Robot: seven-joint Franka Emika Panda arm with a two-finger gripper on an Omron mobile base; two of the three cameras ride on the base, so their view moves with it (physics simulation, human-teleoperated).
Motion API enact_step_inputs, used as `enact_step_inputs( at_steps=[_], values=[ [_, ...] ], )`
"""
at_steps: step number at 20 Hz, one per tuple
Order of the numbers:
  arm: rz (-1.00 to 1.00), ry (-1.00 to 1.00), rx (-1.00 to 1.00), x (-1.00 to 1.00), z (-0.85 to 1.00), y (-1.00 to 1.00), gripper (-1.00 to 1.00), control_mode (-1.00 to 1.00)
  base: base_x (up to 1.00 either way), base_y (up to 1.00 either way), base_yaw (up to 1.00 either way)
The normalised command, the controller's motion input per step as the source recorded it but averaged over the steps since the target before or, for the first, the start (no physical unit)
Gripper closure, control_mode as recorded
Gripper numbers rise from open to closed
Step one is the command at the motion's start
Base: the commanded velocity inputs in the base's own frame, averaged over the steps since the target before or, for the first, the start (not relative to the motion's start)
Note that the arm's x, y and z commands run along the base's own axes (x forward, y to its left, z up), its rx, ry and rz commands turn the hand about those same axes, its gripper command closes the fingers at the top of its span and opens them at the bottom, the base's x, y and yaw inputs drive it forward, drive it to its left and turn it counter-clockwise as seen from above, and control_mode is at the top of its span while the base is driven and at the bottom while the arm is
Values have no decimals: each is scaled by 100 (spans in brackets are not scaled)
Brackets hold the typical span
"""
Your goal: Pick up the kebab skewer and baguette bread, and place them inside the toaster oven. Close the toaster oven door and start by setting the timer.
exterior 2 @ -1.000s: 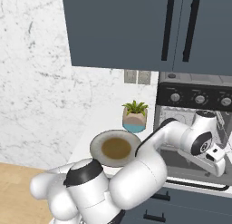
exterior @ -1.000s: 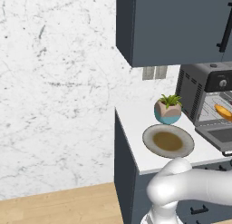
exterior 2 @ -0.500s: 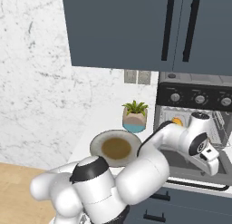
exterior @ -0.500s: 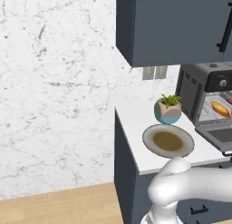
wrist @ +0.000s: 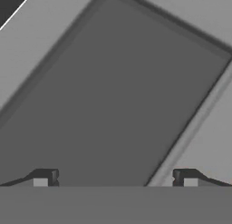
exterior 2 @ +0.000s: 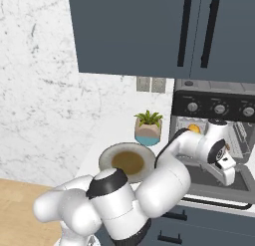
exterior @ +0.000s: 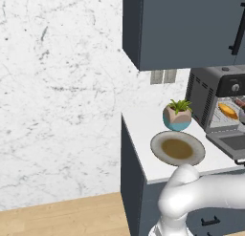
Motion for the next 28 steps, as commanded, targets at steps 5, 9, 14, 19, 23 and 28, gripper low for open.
enact_step_inputs(
  at_steps=[5, 9, 14, 19, 23, 28],
  values=[
    [-13, 0, 4, 31, 0, 0, -100, -100, 0, 0, 0],
    [-13, 0, 4, 39, 0, 2, -100, -100, 0, 0, 0],
    [-13, -1, 3, 26, 0, 15, -100, -100, 0, 0, 0],
    [-13, -1, 2, 24, 0, 23, -100, -100, 0, 0, 0],
    [-10, 0, 2, 16, 1, 13, -100, -100, 0, 0, 0],
    [-5, 0, 2, -12, 9, 2, -100, -100, 0, 0, 0]
  ],
)
